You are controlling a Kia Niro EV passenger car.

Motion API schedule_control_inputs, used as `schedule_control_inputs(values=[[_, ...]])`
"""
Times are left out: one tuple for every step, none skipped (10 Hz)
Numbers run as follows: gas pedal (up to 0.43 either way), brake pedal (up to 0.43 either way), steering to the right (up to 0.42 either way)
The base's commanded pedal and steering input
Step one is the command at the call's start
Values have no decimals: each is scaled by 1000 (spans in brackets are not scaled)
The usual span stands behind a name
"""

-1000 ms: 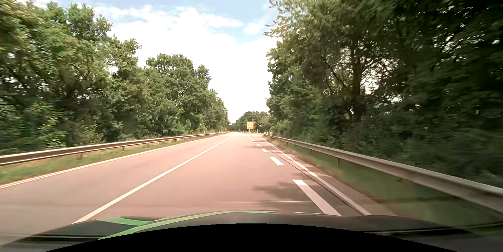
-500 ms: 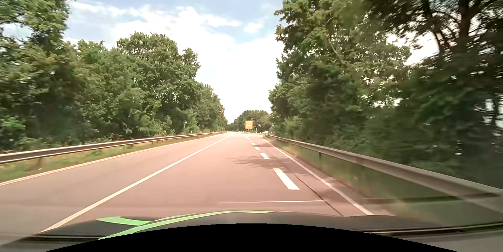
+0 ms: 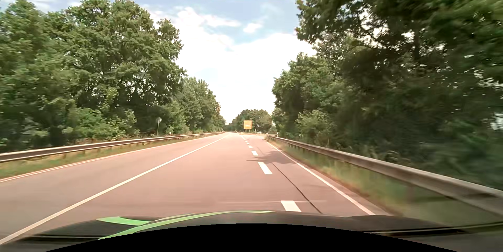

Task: Follow the waypoints while adhering to traffic rules and regulations

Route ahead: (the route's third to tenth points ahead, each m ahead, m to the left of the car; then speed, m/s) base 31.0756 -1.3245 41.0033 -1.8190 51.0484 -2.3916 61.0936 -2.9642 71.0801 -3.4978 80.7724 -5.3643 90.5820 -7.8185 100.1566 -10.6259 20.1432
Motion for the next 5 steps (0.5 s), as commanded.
schedule_control_inputs(values=[[0, 79, 4], [0, 79, 4], [0, 91, 3], [0, 98, 3], [0, 104, 3]])
